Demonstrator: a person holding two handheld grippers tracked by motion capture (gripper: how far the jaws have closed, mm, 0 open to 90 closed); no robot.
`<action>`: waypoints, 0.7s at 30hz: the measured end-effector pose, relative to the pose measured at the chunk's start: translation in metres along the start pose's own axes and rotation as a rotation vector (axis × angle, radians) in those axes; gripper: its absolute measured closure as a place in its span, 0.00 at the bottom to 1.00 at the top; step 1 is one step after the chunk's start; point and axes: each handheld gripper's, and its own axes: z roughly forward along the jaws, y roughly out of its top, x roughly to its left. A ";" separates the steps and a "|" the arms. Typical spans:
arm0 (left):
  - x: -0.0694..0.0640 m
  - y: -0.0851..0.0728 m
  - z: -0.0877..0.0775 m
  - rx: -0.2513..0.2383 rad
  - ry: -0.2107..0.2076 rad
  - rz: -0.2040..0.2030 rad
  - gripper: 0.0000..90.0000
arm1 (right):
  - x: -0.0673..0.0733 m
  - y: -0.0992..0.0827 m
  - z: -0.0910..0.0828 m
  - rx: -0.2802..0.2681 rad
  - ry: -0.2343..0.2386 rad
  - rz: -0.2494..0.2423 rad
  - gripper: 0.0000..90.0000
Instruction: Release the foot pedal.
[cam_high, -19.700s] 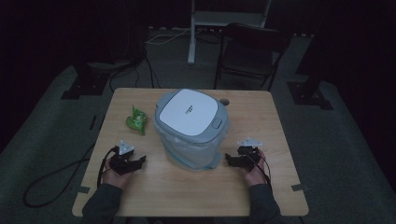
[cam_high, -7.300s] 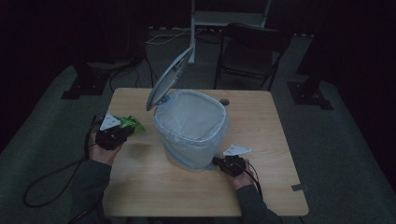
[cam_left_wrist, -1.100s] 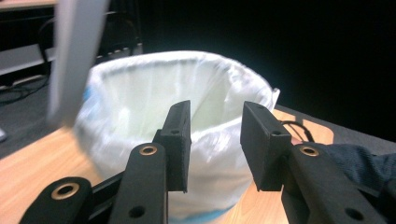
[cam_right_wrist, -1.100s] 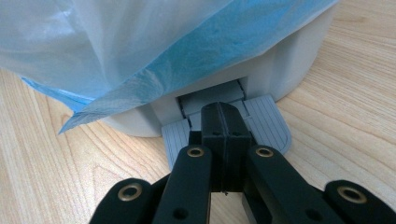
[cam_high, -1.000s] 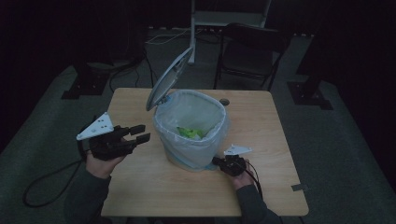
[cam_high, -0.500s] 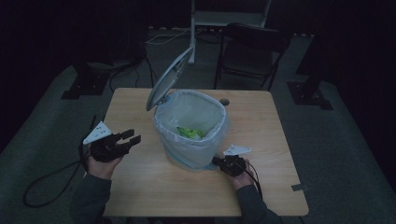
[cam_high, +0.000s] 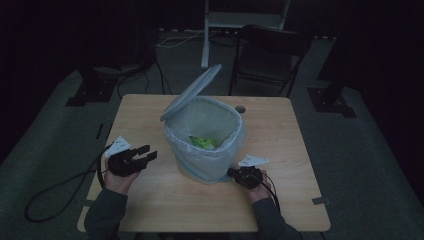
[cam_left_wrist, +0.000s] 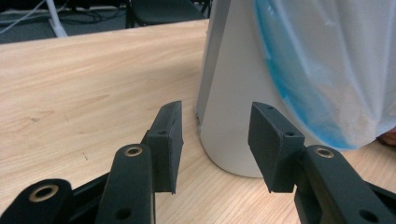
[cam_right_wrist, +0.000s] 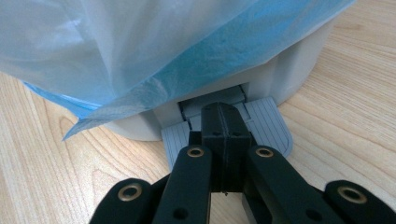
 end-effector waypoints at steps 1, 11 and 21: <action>0.000 -0.001 0.001 0.004 -0.001 0.000 0.62 | 0.000 0.000 0.000 -0.001 -0.001 0.000 1.00; -0.002 -0.004 0.007 0.017 -0.015 0.002 0.62 | 0.001 0.001 -0.001 -0.009 -0.006 0.001 1.00; -0.002 -0.008 0.014 0.036 -0.016 -0.002 0.62 | 0.002 0.001 -0.002 -0.007 -0.013 -0.001 1.00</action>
